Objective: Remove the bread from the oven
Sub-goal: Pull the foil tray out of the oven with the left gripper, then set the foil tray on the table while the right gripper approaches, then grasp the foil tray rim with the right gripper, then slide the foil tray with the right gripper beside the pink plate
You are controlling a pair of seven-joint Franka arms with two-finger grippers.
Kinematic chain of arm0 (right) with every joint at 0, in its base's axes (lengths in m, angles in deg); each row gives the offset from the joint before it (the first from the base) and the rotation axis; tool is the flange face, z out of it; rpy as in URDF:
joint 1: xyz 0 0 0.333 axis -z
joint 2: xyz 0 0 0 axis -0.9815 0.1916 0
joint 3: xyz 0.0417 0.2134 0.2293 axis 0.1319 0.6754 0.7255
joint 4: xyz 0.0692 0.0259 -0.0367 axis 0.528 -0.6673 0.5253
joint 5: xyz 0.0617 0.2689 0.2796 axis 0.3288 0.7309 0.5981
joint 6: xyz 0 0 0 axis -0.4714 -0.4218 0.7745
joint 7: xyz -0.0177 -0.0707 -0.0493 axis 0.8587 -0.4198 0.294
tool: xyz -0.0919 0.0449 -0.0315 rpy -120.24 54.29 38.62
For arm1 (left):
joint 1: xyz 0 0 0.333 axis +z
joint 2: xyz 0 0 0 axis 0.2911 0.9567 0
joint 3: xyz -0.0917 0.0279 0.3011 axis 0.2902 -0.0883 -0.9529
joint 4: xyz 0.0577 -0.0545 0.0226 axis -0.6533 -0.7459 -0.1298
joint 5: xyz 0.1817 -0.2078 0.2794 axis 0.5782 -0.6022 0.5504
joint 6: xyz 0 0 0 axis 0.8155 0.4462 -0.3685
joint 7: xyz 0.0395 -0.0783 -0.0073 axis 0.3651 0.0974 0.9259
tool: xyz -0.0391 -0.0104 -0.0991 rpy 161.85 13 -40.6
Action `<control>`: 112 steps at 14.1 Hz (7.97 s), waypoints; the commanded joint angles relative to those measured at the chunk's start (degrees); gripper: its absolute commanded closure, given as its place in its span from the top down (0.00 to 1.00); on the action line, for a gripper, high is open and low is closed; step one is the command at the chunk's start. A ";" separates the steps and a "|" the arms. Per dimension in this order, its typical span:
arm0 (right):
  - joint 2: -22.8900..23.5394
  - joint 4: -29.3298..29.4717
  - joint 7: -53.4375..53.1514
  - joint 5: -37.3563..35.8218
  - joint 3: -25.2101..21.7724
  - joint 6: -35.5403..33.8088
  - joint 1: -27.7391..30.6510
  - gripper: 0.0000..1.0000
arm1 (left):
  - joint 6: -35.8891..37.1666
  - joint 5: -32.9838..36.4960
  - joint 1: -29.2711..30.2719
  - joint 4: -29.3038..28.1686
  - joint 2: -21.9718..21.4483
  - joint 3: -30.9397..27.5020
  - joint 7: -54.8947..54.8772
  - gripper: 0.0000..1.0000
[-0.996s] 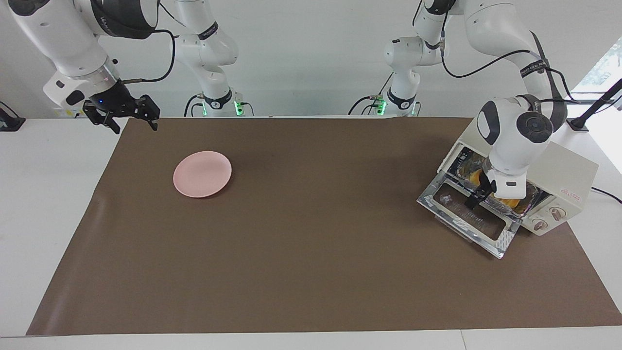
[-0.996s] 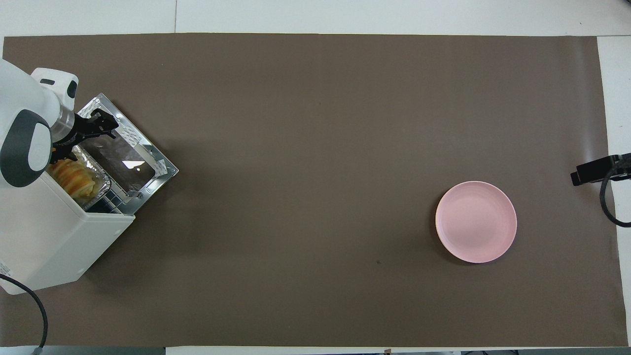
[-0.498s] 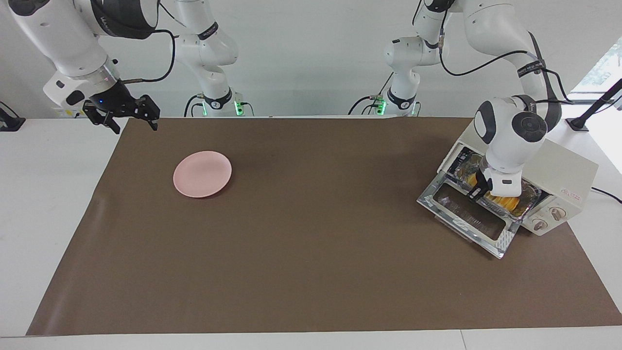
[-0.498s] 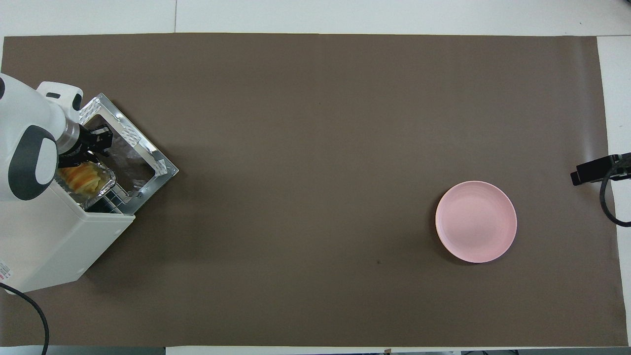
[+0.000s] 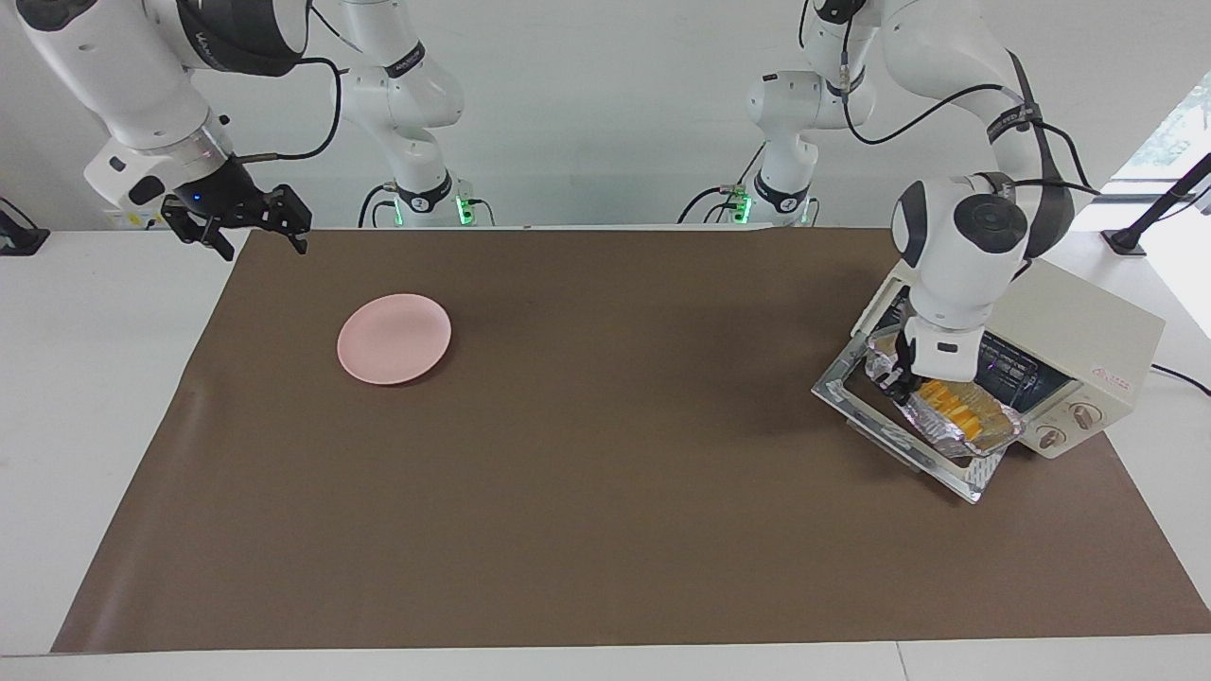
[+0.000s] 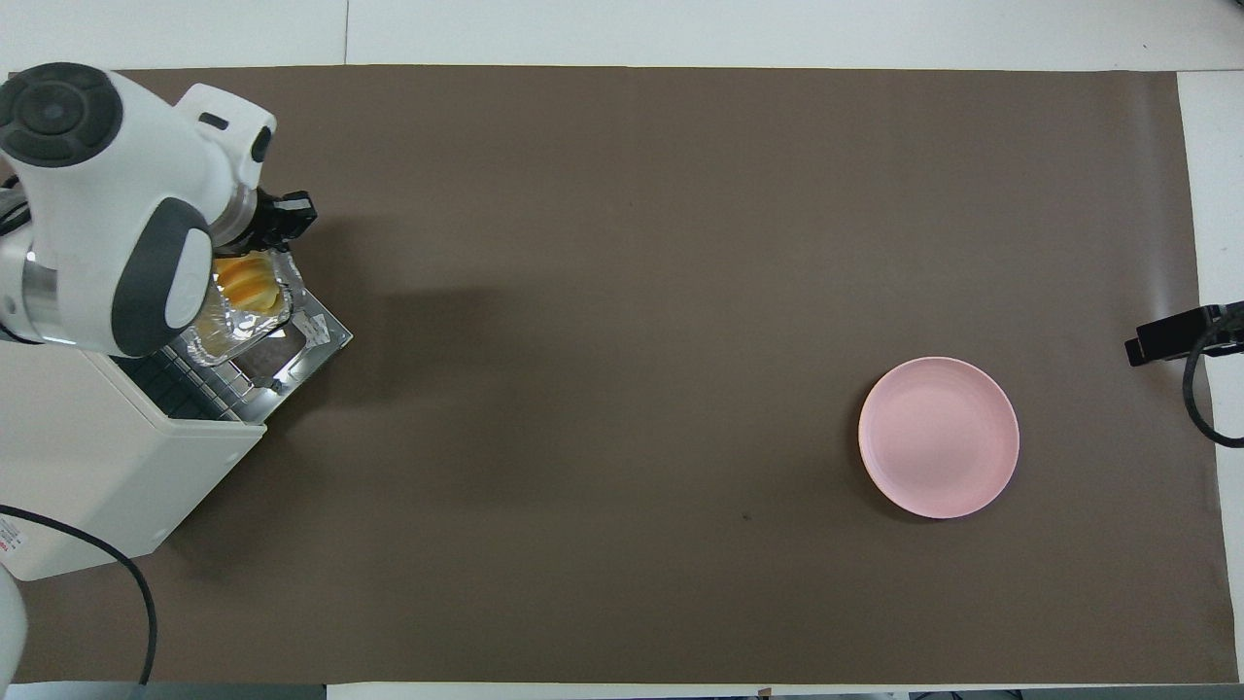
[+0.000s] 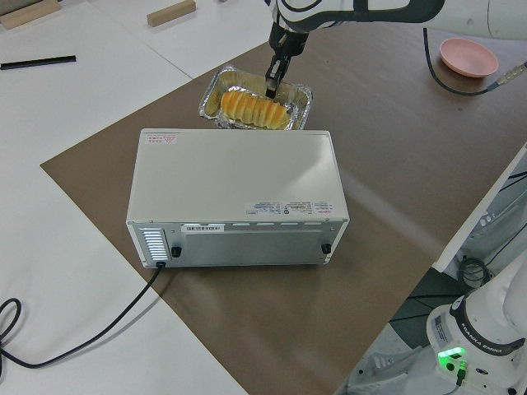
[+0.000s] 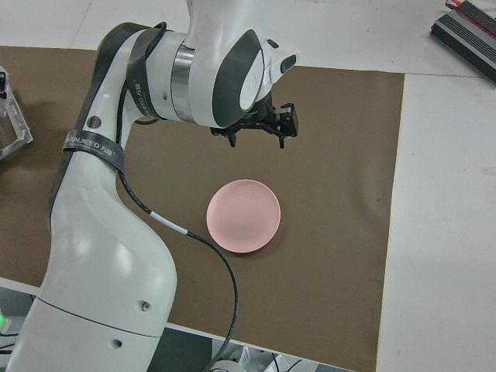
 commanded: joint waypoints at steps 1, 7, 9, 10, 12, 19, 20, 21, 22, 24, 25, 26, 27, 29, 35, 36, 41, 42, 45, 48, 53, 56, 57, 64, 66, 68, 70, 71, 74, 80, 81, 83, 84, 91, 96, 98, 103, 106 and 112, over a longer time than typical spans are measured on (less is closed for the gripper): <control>-0.68 -0.29 -0.77 -0.72 0.46 -0.67 0.32 1.00 | 5.10 1.52 -11.50 8.75 4.02 -0.92 -0.21 0.00; -0.77 -0.29 -0.68 -0.72 0.46 -0.67 0.23 1.00 | 4.32 0.38 -23.31 6.83 4.98 -0.57 -0.12 0.00; -0.77 -0.29 -0.68 -0.72 0.46 -0.67 0.23 1.00 | 4.14 0.20 -26.20 5.51 6.65 -0.66 0.05 0.00; -0.77 -0.29 -0.68 -0.64 0.46 -0.67 0.32 1.00 | 3.36 0.11 -27.43 5.50 7.97 -0.75 0.49 0.00; -0.77 -0.29 -0.68 -0.72 0.46 -1.46 0.23 1.00 | 0.38 -1.37 -28.58 5.06 9.90 -0.66 2.33 0.00; -0.77 -0.21 -0.33 -0.64 0.03 -1.64 1.02 1.00 | -2.89 -4.19 -30.26 4.27 12.02 -0.75 11.74 0.00; -0.77 -0.29 -0.68 -0.64 0.03 -1.64 1.02 1.00 | -2.80 -4.19 -30.26 4.36 12.02 -0.75 11.74 0.18; -0.77 -0.38 -0.86 -0.64 -0.06 -1.64 1.02 1.00 | -2.54 -4.19 -30.26 4.62 12.02 -0.84 12.00 0.43; -0.86 -0.64 -0.95 -0.64 -0.06 -1.73 0.93 1.00 | -2.28 -4.37 -30.26 4.97 12.02 -1.01 12.09 0.61; -1.38 -1.69 -1.04 -0.64 0.03 -1.29 0.59 1.00 | -1.31 -4.37 -29.29 6.11 11.50 -1.28 12.09 1.00; -1.47 -1.79 -1.12 -0.64 0.03 -1.11 0.23 1.00 | -1.22 -4.37 -28.59 6.20 10.89 -1.36 11.83 1.00; -1.65 -2.14 -1.21 -0.64 0.37 -0.94 0.14 1.00 | -0.96 -4.37 -26.85 6.03 9.05 -1.36 11.57 1.00; -1.73 -2.57 -2.43 -0.55 0.64 -0.67 -0.03 1.00 | 0.35 -4.37 -24.65 5.59 6.69 -1.28 11.31 1.00; -2.17 -4.33 -7.95 -0.28 1.87 2.48 -2.48 1.00 | 5.96 -4.37 -19.91 5.76 1.41 -1.28 10.61 1.00; 0.10 -7.76 -23.42 0.16 2.13 10.66 -13.20 1.00 | 20.64 -7.71 -1.72 5.68 -10.64 -1.28 -9.40 1.00; 1.42 -7.76 -26.23 0.16 2.13 11.97 -14.35 1.00 | 24.23 -7.80 0.14 5.59 -12.13 -1.28 -11.87 1.00; 10.46 -7.50 -40.83 0.24 2.13 20.93 -24.28 1.00 | 32.71 -7.80 4.02 -0.28 -20.57 -1.36 -18.65 1.00; 11.96 -7.50 -42.24 0.24 2.13 22.43 -25.16 1.00 | 33.14 -7.80 4.11 -0.39 -20.76 -1.36 -19.19 1.00; 14.87 -7.15 -43.92 0.42 2.13 26.74 -26.75 1.00 | 33.15 -8.14 5.51 -0.12 -20.94 -1.28 -19.28 1.00; 24.14 -0.06 -53.72 0.60 2.05 26.83 -33.74 1.00 | 32.00 -12.18 8.23 0.32 -20.67 -1.19 -20.76 1.00; 29.20 4.01 -55.18 0.33 2.05 27.97 -36.85 1.00 | 32.09 -11.58 7.63 0.66 -18.58 -1.10 -20.78 1.00; 30.08 3.58 -54.65 -0.20 2.05 29.56 -37.65 1.00 | 33.14 -11.40 7.54 0.40 -18.47 -1.01 -20.95 1.00; 30.26 3.05 -54.56 -0.28 2.05 31.30 -37.39 1.00 | 32.97 -11.40 7.71 0.66 -18.48 -1.01 -21.04 1.00; 30.43 -0.12 -45.60 -0.37 1.96 35.63 -37.39 0.93 | 35.78 -11.22 7.80 2.52 -19.09 -1.19 -25.70 1.00; 30.52 -0.12 -44.90 -0.37 1.96 36.67 -37.48 0.73 | 35.87 -11.31 7.98 2.34 -19.27 -1.10 -25.52 1.00; 30.61 -0.29 -44.10 -0.37 2.05 39.13 -37.39 0.14 | 35.61 -11.31 8.24 2.51 -19.27 -1.19 -25.08 1.00; 30.70 -1.08 -43.75 -0.37 2.05 41.59 -37.47 0.00 | 35.70 -11.31 8.42 2.51 -19.27 -1.19 -25.08 1.00; 30.61 -1.69 -43.05 -0.37 2.05 42.65 -37.47 0.00 | 35.70 -11.31 8.42 2.51 -19.27 -1.19 -25.00 1.00; 30.43 -2.40 -42.08 -0.37 2.05 43.53 -37.56 0.00 | 35.70 -11.31 8.33 2.51 -19.27 -1.19 -24.99 1.00; 30.43 0.31 -41.90 0.24 2.05 39.87 -36.51 0.00 | 35.70 -11.31 8.33 2.51 -19.27 -1.19 -24.99 1.00; 30.78 3.28 -41.30 0.50 2.05 36.19 -35.29 0.00 | 35.70 -11.31 8.33 2.51 -19.27 -1.19 -24.99 1.00; 30.79 8.21 -36.48 1.12 2.05 28.98 -31.52 0.00 | 35.70 -11.31 8.42 2.51 -19.27 -1.19 -24.99 1.00; 30.35 9.28 -33.06 3.21 2.05 27.12 -28.71 0.00 | 35.70 -11.31 8.42 2.51 -19.27 -1.19 -24.99 1.00; 28.94 9.03 -9.77 5.25 1.87 24.28 -11.21 0.00 | 35.70 -11.31 8.33 2.51 -19.27 -1.19 -24.99 1.00; 30.87 4.45 1.33 5.08 1.78 35.26 -2.86 0.00 | 35.70 -11.31 8.33 2.51 -19.27 -1.19 -24.99 1.00; 31.92 5.07 1.43 6.39 1.87 37.19 -1.62 0.00 | 35.70 -11.31 8.33 2.51 -19.27 -1.19 -24.99 1.00; 36.14 11.84 1.77 11.75 2.05 35.45 -1.88 0.00 | 35.70 -11.31 8.33 2.51 -19.27 -1.19 -24.99 1.00; 36.15 9.04 2.74 11.93 2.05 39.91 -2.40 0.00 | 35.70 -11.31 8.33 2.51 -19.27 -1.19 -24.99 1.00; 35.62 6.39 2.92 11.41 1.96 41.87 -2.67 1.00 | 35.70 -11.40 8.33 2.51 -19.27 -1.19 -24.99 1.00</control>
